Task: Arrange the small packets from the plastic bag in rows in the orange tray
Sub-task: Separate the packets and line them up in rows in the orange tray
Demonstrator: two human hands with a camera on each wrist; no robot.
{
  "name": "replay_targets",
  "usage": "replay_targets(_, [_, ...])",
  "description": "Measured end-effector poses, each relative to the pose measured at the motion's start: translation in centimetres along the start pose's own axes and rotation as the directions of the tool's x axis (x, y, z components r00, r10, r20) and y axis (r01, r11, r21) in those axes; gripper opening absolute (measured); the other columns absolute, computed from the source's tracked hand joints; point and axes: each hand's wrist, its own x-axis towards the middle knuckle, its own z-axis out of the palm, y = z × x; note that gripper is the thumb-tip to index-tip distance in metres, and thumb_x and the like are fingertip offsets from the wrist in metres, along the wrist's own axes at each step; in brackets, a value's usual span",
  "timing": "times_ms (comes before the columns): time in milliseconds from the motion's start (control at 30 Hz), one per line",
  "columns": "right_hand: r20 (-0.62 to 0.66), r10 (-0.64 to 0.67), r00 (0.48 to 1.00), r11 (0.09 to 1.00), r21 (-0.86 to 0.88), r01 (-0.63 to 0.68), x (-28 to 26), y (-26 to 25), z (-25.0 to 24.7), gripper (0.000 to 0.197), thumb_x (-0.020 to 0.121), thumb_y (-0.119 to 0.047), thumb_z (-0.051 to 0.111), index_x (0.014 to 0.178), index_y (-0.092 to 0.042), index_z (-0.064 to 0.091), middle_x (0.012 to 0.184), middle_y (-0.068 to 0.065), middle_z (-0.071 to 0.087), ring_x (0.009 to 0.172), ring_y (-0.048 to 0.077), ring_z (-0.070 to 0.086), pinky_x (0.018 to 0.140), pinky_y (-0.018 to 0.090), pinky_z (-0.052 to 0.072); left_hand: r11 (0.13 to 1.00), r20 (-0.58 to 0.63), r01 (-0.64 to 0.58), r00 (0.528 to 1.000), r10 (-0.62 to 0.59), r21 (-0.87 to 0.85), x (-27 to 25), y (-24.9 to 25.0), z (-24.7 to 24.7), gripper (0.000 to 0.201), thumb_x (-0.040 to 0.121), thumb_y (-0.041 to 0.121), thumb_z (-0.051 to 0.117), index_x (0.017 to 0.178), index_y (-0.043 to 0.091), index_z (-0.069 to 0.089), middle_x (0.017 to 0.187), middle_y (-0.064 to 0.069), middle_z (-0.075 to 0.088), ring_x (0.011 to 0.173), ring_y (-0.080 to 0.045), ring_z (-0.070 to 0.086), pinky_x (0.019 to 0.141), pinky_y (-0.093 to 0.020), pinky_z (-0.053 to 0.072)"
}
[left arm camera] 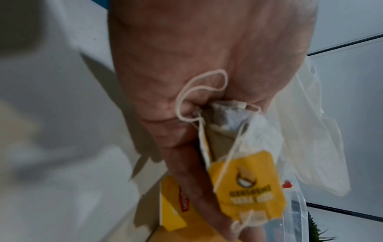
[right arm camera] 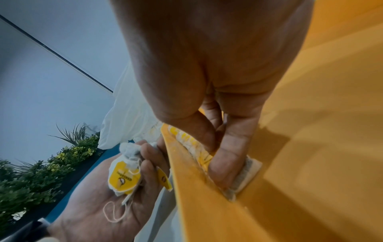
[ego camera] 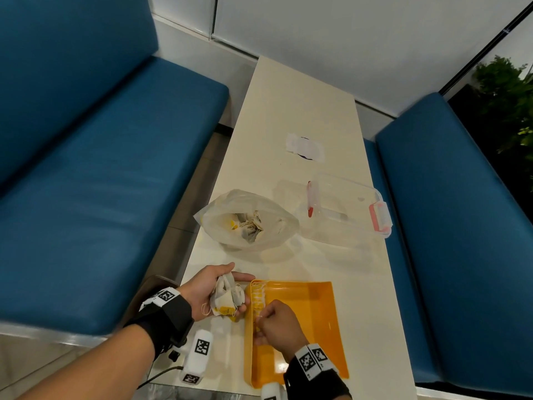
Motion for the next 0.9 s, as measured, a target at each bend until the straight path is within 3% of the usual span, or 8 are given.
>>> replay_targets(100, [0.006, 0.004, 1.000, 1.000, 0.030, -0.004, -0.4, -0.4, -0.3, 0.014, 0.085, -0.002, 0.059, 0.095, -0.007, 0.050, 0.091, 0.020, 0.065, 0.065, 0.032, 0.072, 0.067, 0.052, 0.062, 1.000, -0.011, -0.010, 1.000, 0.010, -0.026, 0.0, 0.0, -0.1, 0.058, 0.105, 0.046, 0.039, 0.133, 0.000, 0.061, 0.098, -0.033, 0.062, 0.076, -0.039, 0.063, 0.068, -0.042, 0.057])
replay_targets(167, [-0.024, -0.028, 0.999, 1.000, 0.009, 0.028, -0.8, -0.9, -0.8, 0.017, 0.085, -0.005, 0.063, 0.095, -0.009, 0.050, 0.092, 0.017, 0.066, 0.062, 0.029, 0.073, 0.062, 0.043, 0.063, 0.997, -0.036, -0.030, 0.999, 0.028, -0.074, 0.0, 0.0, -0.3, 0.060, 0.104, 0.046, 0.040, 0.134, -0.002, 0.060, 0.100, -0.033, 0.062, 0.078, -0.040, 0.064, 0.072, -0.043, 0.055])
replay_targets(233, [-0.108, -0.199, 0.974, 0.974, -0.134, 0.184, -1.0, -1.4, -1.4, 0.018, 0.084, -0.011, 0.066, 0.091, -0.016, 0.051, 0.084, 0.008, 0.064, 0.060, 0.019, 0.068, 0.059, 0.035, 0.058, 0.988, -0.059, -0.062, 0.997, 0.054, -0.141, 0.0, 0.1, -0.6, 0.060, 0.104, 0.045, 0.040, 0.133, -0.004, 0.058, 0.102, -0.033, 0.062, 0.080, -0.040, 0.064, 0.073, -0.044, 0.053])
replay_targets(333, [-0.080, -0.537, 0.840, 0.816, -0.301, 0.493, -1.9, -3.0, -1.5, 0.020, 0.084, -0.014, 0.069, 0.090, -0.028, 0.057, 0.083, -0.004, 0.057, 0.071, 0.007, 0.056, 0.064, 0.021, 0.050, 0.977, -0.081, -0.093, 0.994, 0.078, -0.191, -0.1, 0.3, -0.5, 0.058, 0.105, 0.044, 0.038, 0.129, -0.004, 0.060, 0.102, -0.032, 0.063, 0.081, -0.039, 0.064, 0.074, -0.042, 0.053])
replay_targets(433, [0.042, -0.694, 0.719, 0.671, -0.324, 0.667, -2.7, -4.7, -0.7, 0.017, 0.088, -0.014, 0.066, 0.095, -0.029, 0.062, 0.093, -0.007, 0.056, 0.080, 0.008, 0.057, 0.068, 0.020, 0.050, 0.976, -0.115, -0.112, 0.989, 0.092, -0.186, 0.0, 0.5, -0.1, 0.060, 0.104, 0.045, 0.038, 0.128, -0.004, 0.063, 0.106, -0.030, 0.064, 0.083, -0.039, 0.065, 0.075, -0.042, 0.053])
replay_targets(567, [0.090, -0.711, 0.697, 0.632, -0.353, 0.690, -2.3, -5.4, 0.3, 0.028, 0.086, -0.012, 0.063, 0.106, -0.032, 0.061, 0.094, -0.008, 0.052, 0.075, 0.007, 0.053, 0.068, 0.020, 0.049, 0.964, -0.113, -0.129, 0.988, 0.105, -0.232, 0.1, 0.7, 0.3, 0.058, 0.104, 0.046, 0.037, 0.123, -0.002, 0.065, 0.103, -0.023, 0.066, 0.084, -0.038, 0.066, 0.075, -0.042, 0.055])
replay_targets(700, [0.163, -0.702, 0.693, 0.602, -0.384, 0.700, -2.2, -6.1, 0.5, 0.066, 0.086, -0.001, 0.054, 0.134, -0.046, 0.048, 0.098, -0.012, 0.042, 0.078, 0.005, 0.053, 0.074, 0.024, 0.052, 0.956, -0.089, -0.122, 0.991, 0.101, -0.266, -0.3, 0.8, 0.6, 0.052, 0.103, 0.044, 0.039, 0.111, -0.001, 0.064, 0.091, -0.023, 0.067, 0.077, -0.035, 0.068, 0.069, -0.038, 0.058])
replay_targets(900, [0.224, -0.696, 0.682, 0.506, -0.520, 0.688, -1.8, -7.0, 0.5, 0.044, 0.091, -0.008, 0.058, 0.126, -0.036, 0.057, 0.108, -0.020, 0.032, 0.094, 0.012, 0.060, 0.082, 0.021, 0.051, 0.970, -0.118, -0.131, 0.987, 0.108, -0.207, -0.1, 1.1, 0.6, 0.063, 0.104, 0.045, 0.037, 0.140, -0.004, 0.054, 0.112, -0.022, 0.064, 0.084, -0.034, 0.066, 0.072, -0.038, 0.055])
